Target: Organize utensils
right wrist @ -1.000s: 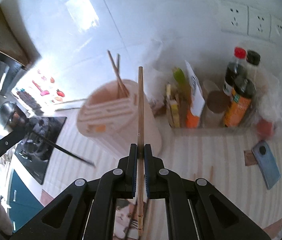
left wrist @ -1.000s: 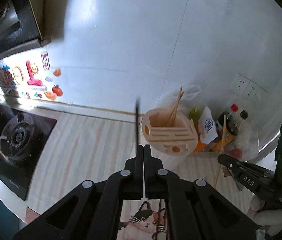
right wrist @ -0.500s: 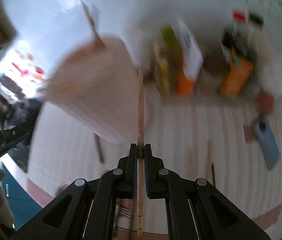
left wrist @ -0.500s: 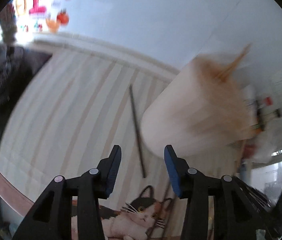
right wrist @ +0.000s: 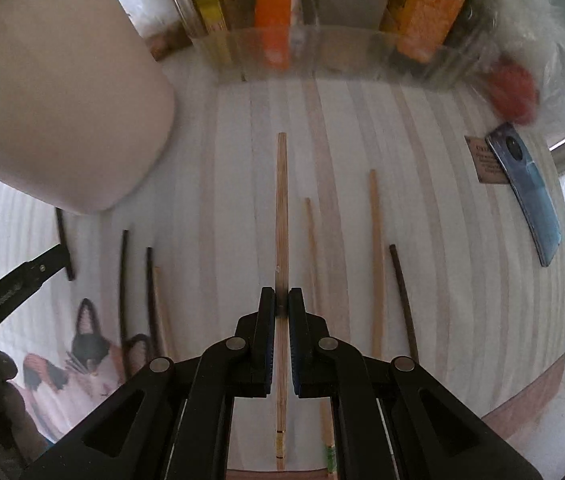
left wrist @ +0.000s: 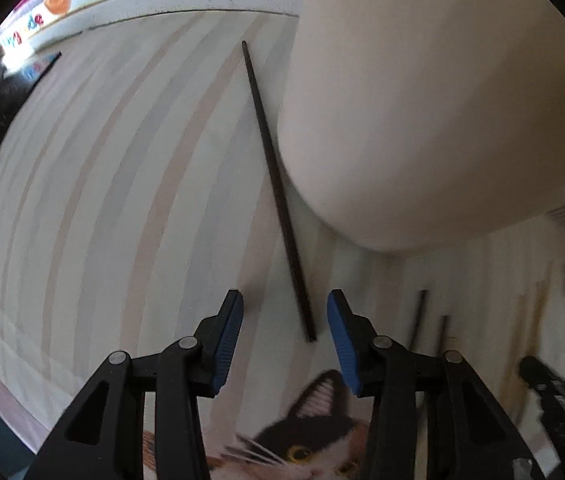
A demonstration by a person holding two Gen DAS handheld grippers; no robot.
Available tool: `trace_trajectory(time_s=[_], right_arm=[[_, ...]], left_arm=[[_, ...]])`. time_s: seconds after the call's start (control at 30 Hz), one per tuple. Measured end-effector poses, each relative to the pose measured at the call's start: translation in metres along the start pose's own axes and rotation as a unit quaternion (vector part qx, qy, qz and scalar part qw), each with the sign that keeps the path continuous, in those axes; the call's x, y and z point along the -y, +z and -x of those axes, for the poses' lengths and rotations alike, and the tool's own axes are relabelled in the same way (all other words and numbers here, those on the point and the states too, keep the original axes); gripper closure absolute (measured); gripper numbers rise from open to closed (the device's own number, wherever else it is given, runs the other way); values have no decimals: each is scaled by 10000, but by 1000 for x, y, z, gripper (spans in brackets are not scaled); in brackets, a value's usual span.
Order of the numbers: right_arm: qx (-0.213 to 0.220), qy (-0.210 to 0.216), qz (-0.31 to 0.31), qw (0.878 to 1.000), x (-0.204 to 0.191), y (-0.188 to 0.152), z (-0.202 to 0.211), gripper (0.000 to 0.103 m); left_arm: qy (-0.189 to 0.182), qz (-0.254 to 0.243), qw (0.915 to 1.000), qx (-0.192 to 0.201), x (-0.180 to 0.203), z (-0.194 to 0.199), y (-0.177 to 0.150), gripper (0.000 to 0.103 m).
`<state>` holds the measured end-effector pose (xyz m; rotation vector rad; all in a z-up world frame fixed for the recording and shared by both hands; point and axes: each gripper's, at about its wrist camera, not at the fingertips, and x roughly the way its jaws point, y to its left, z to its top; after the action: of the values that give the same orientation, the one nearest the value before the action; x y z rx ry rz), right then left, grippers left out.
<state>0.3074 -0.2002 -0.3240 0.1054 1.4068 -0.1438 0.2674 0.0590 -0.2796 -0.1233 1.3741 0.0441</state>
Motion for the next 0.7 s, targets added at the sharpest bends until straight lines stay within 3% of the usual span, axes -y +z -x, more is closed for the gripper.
trace_trajectory(time_s=[0.03,0.07,0.13,0.27,0.47,0.57,0.7], right_arm=[[-15,-33,3,10000,0,0,-2,96],[-33,-53,7,10000,1,0,-5,96],[-81,-77,5,9999,2,0,-9,96],[-162,-73,99,9998,1,-2,-13,96],[-326,44,391,9987,-7,-9,-15,96],[-421,75,452,9981,-8,-14,-21,96],[-504,101,377,9980,-5,-18,-27,96]], left_arm=[[143,-121,9998,47,4,-1,-1,88],[349,-251,9990,93,7,-1,-3,93],[303,-290,9991,73,6,0,-8,98],[209,-308,9991,-205,-16,10,-31,98],[-123,-381,9922,-1184,-57,25,-98,98],[-392,-99,9900,-1348,-71,26,-101,96],[-404,90,9925,-1151,-74,24,-82,88]])
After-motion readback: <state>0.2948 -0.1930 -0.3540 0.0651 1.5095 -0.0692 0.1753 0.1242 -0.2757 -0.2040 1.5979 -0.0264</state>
